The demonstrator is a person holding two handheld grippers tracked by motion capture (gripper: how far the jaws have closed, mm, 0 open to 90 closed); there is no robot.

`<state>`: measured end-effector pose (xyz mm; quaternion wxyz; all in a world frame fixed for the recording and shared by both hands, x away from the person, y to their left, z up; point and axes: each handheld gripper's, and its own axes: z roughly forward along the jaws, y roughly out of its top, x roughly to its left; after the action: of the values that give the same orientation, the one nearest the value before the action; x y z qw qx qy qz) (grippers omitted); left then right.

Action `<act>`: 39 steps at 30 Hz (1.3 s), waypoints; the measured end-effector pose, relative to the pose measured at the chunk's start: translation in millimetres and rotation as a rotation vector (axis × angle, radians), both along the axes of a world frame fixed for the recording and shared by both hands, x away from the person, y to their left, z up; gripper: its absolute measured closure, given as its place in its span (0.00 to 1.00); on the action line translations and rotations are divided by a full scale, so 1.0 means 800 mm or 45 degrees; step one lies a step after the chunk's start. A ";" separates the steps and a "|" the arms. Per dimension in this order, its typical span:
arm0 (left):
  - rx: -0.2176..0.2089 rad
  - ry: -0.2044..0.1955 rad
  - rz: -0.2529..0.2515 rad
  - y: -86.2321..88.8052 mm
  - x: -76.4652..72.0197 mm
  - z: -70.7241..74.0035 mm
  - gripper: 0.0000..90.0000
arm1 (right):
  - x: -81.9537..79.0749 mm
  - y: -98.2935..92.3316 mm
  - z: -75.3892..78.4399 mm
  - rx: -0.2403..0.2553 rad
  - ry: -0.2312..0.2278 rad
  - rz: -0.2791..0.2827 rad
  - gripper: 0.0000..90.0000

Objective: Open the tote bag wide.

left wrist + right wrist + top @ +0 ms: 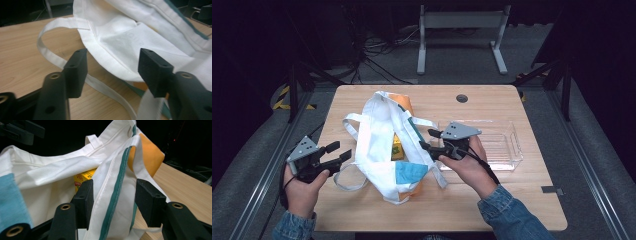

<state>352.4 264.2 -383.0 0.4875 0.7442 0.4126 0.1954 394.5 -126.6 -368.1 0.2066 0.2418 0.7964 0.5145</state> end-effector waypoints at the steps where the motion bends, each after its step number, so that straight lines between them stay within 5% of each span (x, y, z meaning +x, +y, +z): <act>1: 0.001 0.011 0.000 -0.002 0.004 -0.002 0.42 | 0.005 0.004 -0.002 -0.010 0.011 0.002 0.55; 4: -0.003 0.040 -0.012 -0.008 0.011 -0.005 0.40 | 0.019 0.015 -0.009 -0.034 0.063 0.007 0.63; 6: -0.002 0.052 -0.021 -0.012 0.013 -0.008 0.37 | 0.023 0.019 -0.015 -0.049 0.153 0.054 0.79; 8: 0.003 0.073 -0.029 -0.014 0.014 -0.012 0.35 | 0.022 0.019 -0.019 -0.068 0.180 0.065 0.95; 16: -0.036 0.179 -0.051 -0.017 0.024 -0.030 0.31 | 0.009 0.022 -0.014 -0.128 0.088 0.069 0.97; 19: -0.097 0.270 -0.142 -0.022 0.028 -0.039 0.39 | 0.008 0.023 -0.014 -0.123 0.080 0.069 0.97; 22: -0.070 0.308 -0.150 -0.029 0.031 -0.044 0.35 | 0.007 0.024 -0.015 -0.125 0.073 0.068 0.97; 25: -0.118 0.347 -0.150 -0.025 0.033 -0.049 0.35 | 0.007 0.024 -0.015 -0.120 0.072 0.068 0.97; 32: -0.122 0.403 -0.146 -0.023 0.036 -0.054 0.34 | 0.007 0.024 -0.015 -0.111 0.069 0.072 0.97; 36: -0.134 0.395 -0.196 -0.025 0.034 -0.052 0.50 | 0.006 0.024 -0.015 -0.108 0.064 0.072 0.97; 39: -0.054 0.278 -0.152 -0.028 0.026 -0.043 0.86 | 0.006 0.025 -0.014 -0.104 0.060 0.074 0.97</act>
<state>372.8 241.7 -417.3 0.4661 0.7739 0.4221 0.0752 398.9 -106.5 -379.4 0.1825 0.2222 0.8279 0.4816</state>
